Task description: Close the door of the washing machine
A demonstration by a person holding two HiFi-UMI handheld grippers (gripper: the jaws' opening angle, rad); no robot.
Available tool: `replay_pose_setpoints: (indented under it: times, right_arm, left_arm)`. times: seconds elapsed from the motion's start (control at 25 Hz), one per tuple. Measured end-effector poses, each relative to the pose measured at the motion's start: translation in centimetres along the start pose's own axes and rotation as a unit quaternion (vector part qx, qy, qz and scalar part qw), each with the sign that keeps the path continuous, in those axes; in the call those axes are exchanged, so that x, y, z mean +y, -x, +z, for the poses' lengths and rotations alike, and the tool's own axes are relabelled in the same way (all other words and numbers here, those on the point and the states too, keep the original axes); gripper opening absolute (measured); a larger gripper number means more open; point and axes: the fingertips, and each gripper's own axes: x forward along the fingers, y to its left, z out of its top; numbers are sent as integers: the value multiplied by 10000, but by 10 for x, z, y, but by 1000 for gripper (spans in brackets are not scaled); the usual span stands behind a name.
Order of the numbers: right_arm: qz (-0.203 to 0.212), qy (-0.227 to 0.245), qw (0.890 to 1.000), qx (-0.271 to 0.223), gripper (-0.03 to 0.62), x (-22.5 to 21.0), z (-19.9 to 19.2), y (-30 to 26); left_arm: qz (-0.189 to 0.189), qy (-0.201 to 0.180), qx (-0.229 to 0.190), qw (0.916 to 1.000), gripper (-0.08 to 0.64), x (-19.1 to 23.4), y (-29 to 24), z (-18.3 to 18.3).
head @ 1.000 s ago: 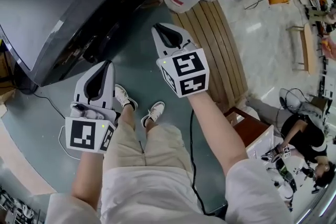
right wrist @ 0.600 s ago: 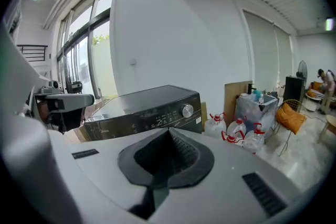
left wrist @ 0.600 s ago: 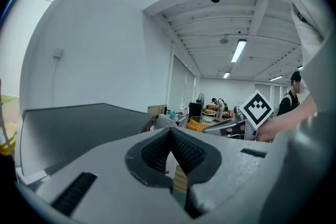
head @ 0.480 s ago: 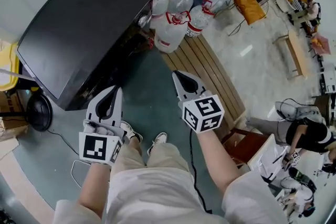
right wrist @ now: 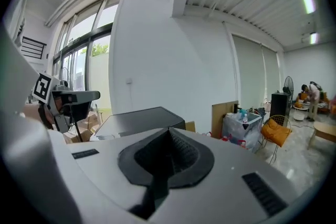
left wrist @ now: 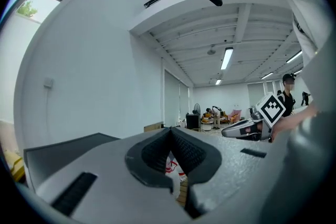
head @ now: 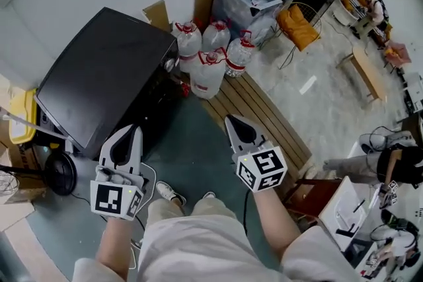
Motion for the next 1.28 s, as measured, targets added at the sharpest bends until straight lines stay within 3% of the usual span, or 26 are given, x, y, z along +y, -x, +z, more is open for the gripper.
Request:
replay_pose_setpoints:
  times: [0.32,0.68,0.96,1.28]
  right_arm:
    - [17,-178,9983,-562,-3,-14,47,51]
    - [-329,-139,9944,-993,-3,-44,88,85]
    - [-549,-44,9907,-1241,-2,-57,111,92]
    - [-1057,112,9870,-1207,-2,-64,108,113]
  left_arm:
    - [252,-214,-419,9986,5,0,25,52]
    - [749,-313,-679,9944,5,37,51,86]
    - [1037,-379,-684,9915,5,58,65,90]
    - [1451,-273,-660,9868,5,75,85,84]
